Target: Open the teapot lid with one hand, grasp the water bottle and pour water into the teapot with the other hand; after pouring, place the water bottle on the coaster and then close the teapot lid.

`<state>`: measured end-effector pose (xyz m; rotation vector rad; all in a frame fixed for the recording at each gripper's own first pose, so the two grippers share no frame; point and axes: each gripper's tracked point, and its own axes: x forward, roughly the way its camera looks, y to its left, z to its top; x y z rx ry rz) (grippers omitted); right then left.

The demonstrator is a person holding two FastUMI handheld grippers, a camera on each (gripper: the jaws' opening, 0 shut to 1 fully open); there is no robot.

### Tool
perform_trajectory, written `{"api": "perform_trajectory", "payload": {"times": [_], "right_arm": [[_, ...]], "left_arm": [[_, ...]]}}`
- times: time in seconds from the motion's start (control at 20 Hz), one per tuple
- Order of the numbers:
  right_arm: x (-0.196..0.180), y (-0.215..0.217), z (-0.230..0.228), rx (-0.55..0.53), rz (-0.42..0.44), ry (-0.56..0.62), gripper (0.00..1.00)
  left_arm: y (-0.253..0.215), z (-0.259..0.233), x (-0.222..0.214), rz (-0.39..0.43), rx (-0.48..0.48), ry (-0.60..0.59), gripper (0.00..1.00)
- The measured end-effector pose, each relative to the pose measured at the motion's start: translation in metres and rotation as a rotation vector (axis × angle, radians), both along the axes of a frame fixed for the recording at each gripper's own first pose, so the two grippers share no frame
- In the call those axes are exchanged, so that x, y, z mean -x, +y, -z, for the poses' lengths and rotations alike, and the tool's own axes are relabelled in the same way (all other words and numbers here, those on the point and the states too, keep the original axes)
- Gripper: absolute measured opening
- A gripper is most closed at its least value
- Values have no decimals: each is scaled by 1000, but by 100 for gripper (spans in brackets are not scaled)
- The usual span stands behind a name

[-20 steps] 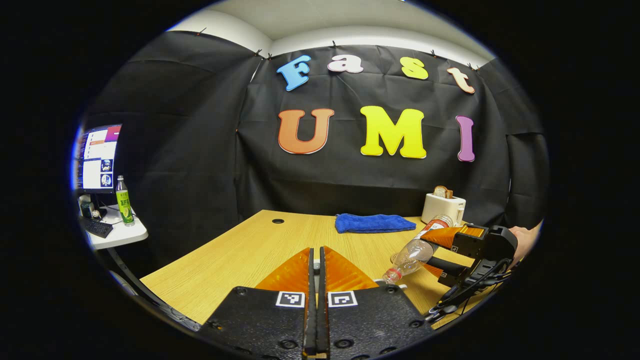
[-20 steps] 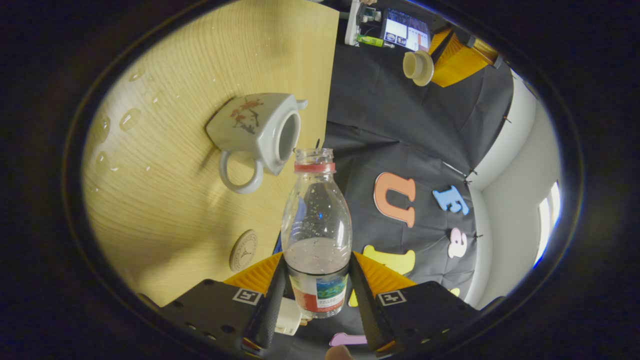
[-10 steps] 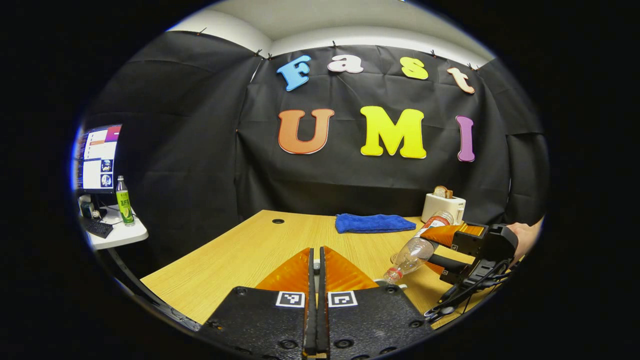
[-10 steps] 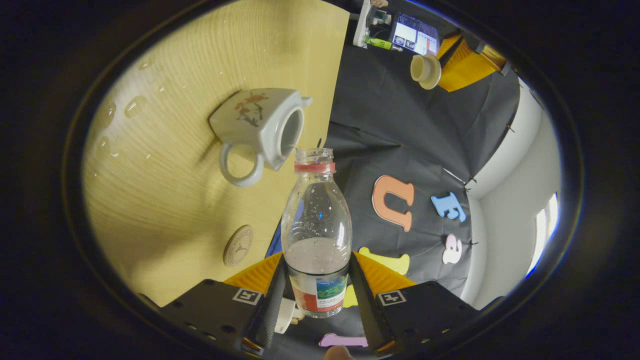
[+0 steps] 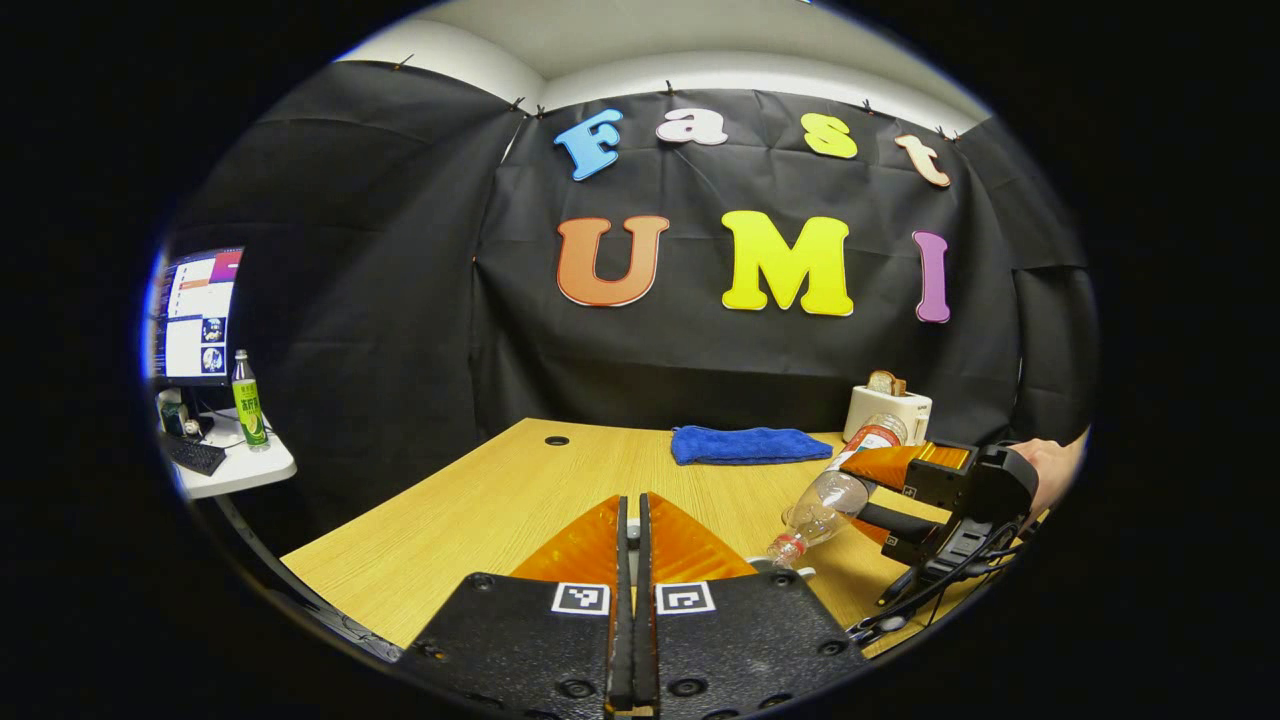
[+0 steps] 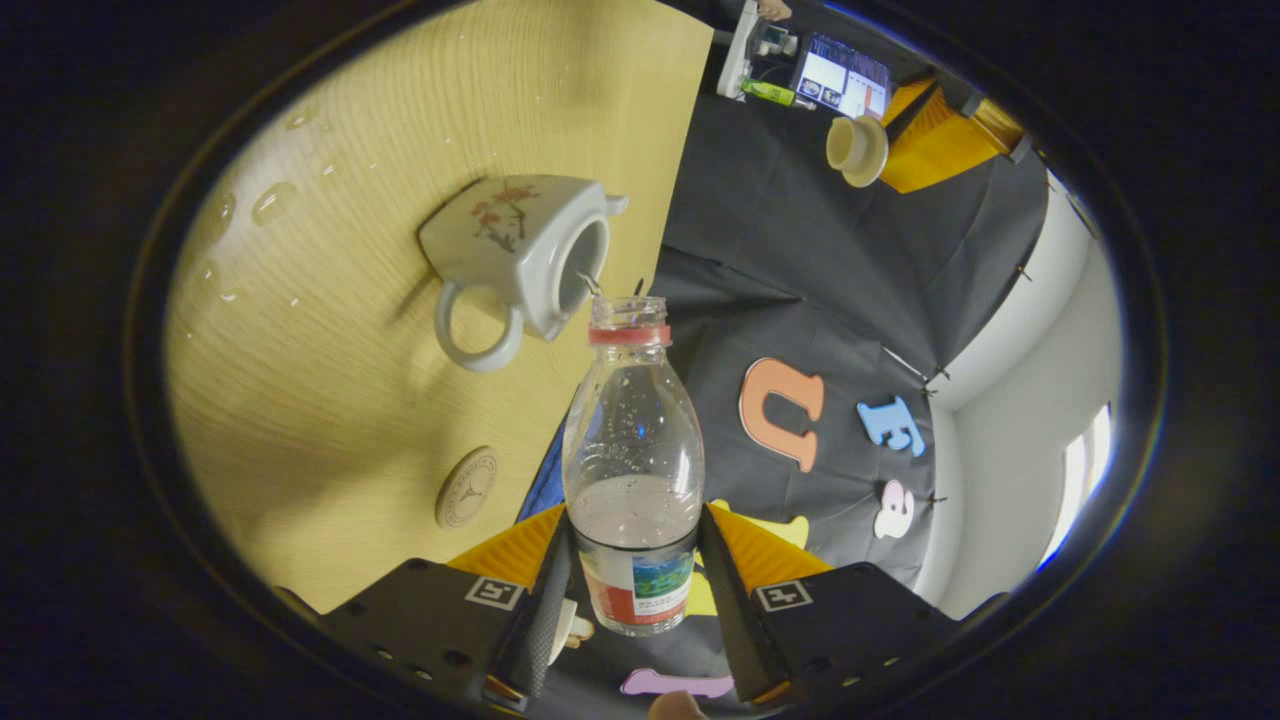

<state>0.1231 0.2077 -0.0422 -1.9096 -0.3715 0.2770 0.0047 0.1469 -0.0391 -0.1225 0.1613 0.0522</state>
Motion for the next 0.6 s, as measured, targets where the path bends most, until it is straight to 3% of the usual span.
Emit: {"api": "perform_trajectory", "payload": {"times": [0.6], "right_arm": [[3, 5, -10, 50, -21, -57, 69]], "left_arm": [[0, -3, 1, 3, 1, -7, 3]]}}
